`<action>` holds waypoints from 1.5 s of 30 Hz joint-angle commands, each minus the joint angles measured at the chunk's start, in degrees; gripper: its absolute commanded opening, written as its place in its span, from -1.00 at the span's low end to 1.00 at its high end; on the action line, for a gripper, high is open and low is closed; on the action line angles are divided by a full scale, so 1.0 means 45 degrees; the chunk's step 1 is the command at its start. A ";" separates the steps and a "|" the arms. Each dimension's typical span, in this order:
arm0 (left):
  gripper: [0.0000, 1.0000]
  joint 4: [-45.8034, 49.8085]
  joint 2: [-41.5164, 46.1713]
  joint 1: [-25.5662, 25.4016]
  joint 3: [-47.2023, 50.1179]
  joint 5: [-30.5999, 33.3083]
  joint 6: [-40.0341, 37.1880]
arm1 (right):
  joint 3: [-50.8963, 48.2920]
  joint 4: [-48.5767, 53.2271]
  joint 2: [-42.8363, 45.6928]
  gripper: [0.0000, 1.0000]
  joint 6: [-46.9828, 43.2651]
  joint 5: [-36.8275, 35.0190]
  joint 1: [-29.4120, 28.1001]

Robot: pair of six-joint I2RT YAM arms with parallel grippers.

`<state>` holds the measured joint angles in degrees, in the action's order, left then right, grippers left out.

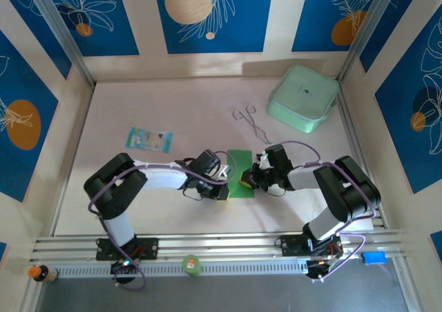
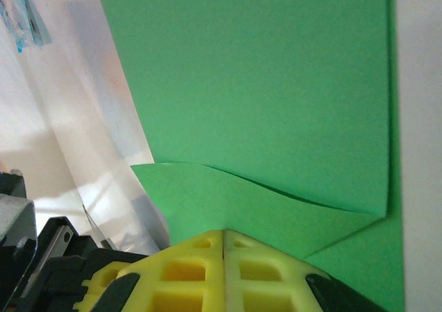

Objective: Fold a paper plane with a square sheet of paper (pick it up from the middle)
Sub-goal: Fold the triangle a second time at the center of the table.

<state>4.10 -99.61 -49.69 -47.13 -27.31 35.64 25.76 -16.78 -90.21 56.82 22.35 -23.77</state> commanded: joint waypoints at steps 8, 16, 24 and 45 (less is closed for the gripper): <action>-1.00 -0.1342 0.0527 0.0028 -0.0487 -0.0603 0.1253 | -0.0219 0.1149 -0.0012 -1.00 -0.0126 -0.0762 0.0184; -1.00 -0.0169 -0.1243 0.0085 -0.2063 0.0262 0.0786 | -0.0275 0.1049 0.0008 -1.00 -0.0081 -0.0656 0.0184; -1.00 0.0864 -0.1479 0.0059 -0.1184 0.1530 0.0445 | -0.0119 0.1105 0.0278 -1.00 -0.0209 -0.0409 0.0251; -1.00 0.0604 -0.1457 0.0047 -0.0407 0.1542 0.0680 | 0.0233 0.1205 -0.0425 -1.00 -0.0293 -0.0893 -0.0955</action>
<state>-0.69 -103.66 -49.63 -50.72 -23.70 38.94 28.36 -12.71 -90.50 55.05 19.88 -28.40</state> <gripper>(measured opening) 0.064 0.049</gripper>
